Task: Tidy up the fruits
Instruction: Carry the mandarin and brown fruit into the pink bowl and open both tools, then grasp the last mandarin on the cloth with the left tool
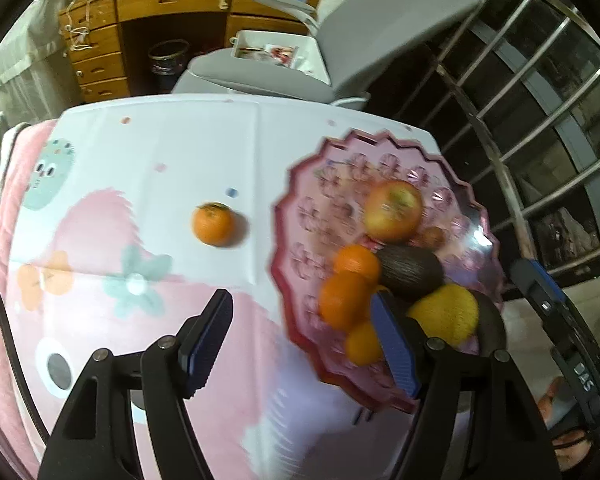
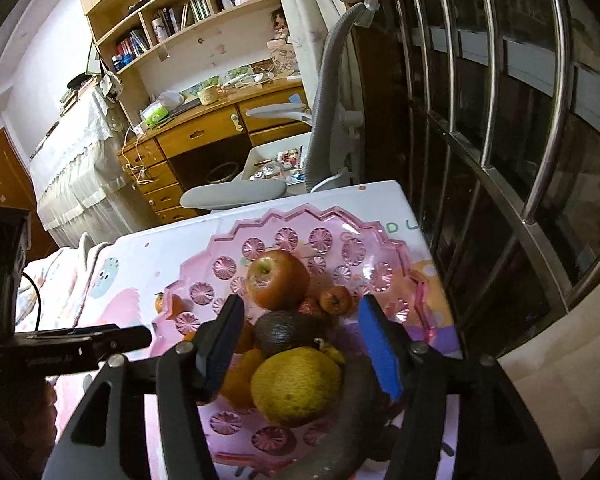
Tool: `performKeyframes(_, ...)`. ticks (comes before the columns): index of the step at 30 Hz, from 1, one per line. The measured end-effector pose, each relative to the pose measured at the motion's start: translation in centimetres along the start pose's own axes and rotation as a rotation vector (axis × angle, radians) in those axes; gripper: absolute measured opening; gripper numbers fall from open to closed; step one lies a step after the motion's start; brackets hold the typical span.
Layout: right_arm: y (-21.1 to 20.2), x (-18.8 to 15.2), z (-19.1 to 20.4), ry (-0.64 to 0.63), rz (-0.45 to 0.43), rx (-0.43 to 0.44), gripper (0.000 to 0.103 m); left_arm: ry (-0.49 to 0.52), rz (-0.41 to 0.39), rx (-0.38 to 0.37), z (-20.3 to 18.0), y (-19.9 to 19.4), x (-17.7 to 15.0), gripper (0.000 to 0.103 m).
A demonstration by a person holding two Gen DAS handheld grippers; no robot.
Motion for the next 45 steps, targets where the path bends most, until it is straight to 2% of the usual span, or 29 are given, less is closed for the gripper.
performKeyframes(3, 0.3, -0.1, 1.0, -0.001, 0.005, 0.01, 0.066, -0.011, -0.01, 0.029, 1.9, 0.1, 0.7, 0.076)
performKeyframes(15, 2.6, -2.0, 5.0, -0.029, 0.048, 0.005, 0.072, -0.032, -0.048, 0.081, 8.4, 2.9, 2.6, 0.077)
performKeyframes(22, 4.3, -3.4, 6.8, -0.037, 0.097, 0.004, 0.073, -0.026, -0.068, 0.07, 10.4, 5.6, 2.8, 0.077)
performKeyframes(29, 5.3, -3.8, 7.2, -0.047, 0.119, -0.006, 0.073, -0.01, -0.076, 0.025, 10.5, 7.9, 2.7, 0.076)
performKeyframes(38, 5.8, -3.9, 7.0, -0.044, 0.131, -0.018, 0.073, 0.035, -0.096, -0.007, 9.6, 10.2, 2.6, 0.066)
performKeyframes(45, 5.9, -3.8, 6.3, -0.03, 0.128, -0.026, 0.073, 0.046, -0.111, -0.04, 8.8, 10.9, 2.4, 0.049)
Point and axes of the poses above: each gripper's, at about its wrist camera, not at the fingertips, and y roughly the way its jaws point, z to its left, x to its top, the point moved 8 cm from there along y, roughly the way its jaws point, and after that the axes turned 8 degrees about y, right-handed, at the moved point
